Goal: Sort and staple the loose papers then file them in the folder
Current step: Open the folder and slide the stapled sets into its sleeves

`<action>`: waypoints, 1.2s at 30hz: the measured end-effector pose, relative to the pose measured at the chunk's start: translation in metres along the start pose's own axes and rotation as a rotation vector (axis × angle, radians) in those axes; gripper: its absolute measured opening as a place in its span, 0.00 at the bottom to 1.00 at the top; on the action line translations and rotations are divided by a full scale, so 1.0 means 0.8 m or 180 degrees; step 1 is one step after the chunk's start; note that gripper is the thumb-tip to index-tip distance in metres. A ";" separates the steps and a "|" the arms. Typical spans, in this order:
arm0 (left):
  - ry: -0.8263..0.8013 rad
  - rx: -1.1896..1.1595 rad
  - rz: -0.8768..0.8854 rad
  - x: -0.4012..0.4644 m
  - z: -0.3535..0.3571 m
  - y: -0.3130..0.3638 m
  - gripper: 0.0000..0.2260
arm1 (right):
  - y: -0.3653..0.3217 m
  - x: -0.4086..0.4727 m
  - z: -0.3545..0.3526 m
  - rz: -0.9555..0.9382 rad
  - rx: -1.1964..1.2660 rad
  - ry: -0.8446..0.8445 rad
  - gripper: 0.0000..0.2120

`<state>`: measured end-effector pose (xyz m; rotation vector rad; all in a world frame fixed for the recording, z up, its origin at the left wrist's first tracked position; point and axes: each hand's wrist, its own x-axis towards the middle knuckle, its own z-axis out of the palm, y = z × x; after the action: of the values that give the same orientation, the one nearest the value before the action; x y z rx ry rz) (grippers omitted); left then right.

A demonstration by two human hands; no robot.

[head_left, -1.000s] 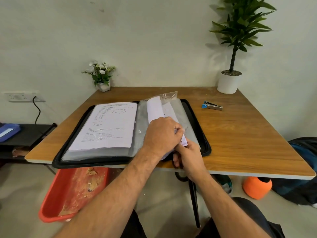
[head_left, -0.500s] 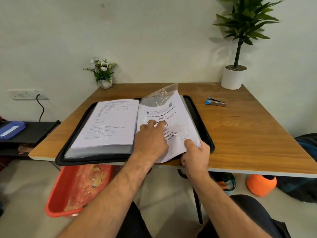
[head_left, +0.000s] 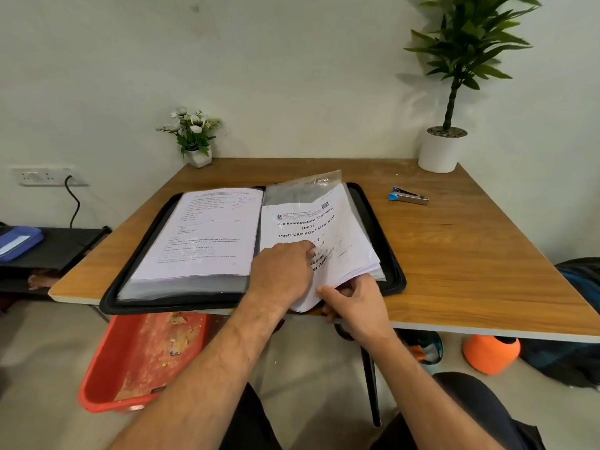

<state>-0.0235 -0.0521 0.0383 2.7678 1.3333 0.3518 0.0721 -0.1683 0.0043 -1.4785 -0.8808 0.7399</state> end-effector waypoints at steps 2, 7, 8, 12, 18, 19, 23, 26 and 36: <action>0.0014 -0.0038 -0.0001 0.001 -0.002 -0.005 0.16 | -0.005 0.003 -0.001 0.0122 -0.0042 -0.0291 0.05; 0.0072 -0.0235 -0.0058 0.003 -0.004 -0.012 0.17 | -0.012 0.011 -0.005 0.0275 -0.0280 -0.0534 0.08; 0.0078 -0.0206 -0.0036 0.004 -0.003 -0.011 0.17 | -0.012 0.014 -0.004 0.0312 -0.0276 -0.0478 0.08; 0.0137 -0.0099 0.0023 0.005 0.002 -0.006 0.16 | -0.011 0.025 0.002 0.0453 -0.0124 -0.0314 0.06; 0.0318 -0.0864 0.0274 0.002 0.018 -0.003 0.17 | -0.008 0.022 -0.002 0.0501 -0.0131 -0.0338 0.05; 0.0362 -0.0846 0.0325 0.004 0.018 0.000 0.15 | -0.010 0.022 -0.002 0.0515 -0.0112 -0.0313 0.05; 0.0460 -0.0752 0.0431 0.004 0.019 0.006 0.14 | -0.019 0.033 0.012 0.0695 -0.0067 -0.0039 0.10; 0.0516 -0.0932 0.0430 0.002 0.021 0.001 0.13 | -0.022 0.037 0.016 0.0679 -0.0244 0.0144 0.12; 0.0597 -0.1396 0.0550 -0.005 0.045 -0.014 0.16 | -0.011 0.036 0.023 0.0703 -0.0214 0.0586 0.12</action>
<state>-0.0263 -0.0466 0.0006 2.5230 0.9053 0.8212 0.0703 -0.1341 0.0129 -1.6930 -0.6142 0.7268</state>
